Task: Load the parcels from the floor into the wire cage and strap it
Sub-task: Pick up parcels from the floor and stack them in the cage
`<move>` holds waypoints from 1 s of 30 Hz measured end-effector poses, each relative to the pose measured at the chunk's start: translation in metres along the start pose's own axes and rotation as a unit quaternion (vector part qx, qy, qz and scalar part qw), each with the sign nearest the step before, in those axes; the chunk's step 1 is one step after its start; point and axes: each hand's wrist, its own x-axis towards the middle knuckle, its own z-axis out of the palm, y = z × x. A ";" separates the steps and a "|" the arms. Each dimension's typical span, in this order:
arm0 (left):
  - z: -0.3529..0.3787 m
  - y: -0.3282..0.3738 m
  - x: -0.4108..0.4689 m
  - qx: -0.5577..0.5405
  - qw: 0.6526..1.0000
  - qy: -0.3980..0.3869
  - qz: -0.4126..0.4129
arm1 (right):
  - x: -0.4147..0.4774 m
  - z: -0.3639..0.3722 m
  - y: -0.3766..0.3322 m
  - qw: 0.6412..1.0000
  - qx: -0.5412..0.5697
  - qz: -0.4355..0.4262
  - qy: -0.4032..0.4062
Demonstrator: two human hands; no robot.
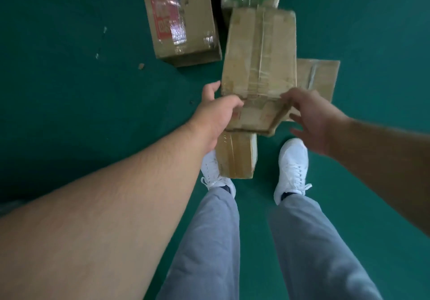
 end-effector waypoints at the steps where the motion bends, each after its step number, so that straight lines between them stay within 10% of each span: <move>1: -0.002 0.008 -0.023 -0.001 1.000 0.001 0.004 | -0.020 -0.008 -0.004 1.000 0.010 -0.005 -0.011; 10: 0.000 0.057 -0.285 -0.065 0.993 0.022 0.096 | -0.253 -0.075 -0.053 0.996 0.013 0.046 -0.072; 18: -0.039 0.009 -0.484 -0.181 0.975 0.096 0.082 | -0.420 -0.059 -0.049 0.959 -0.237 -0.091 -0.124; 30: -0.093 -0.244 -0.622 -0.548 0.822 0.154 0.005 | -0.563 0.126 0.084 0.754 -0.534 -0.294 -0.245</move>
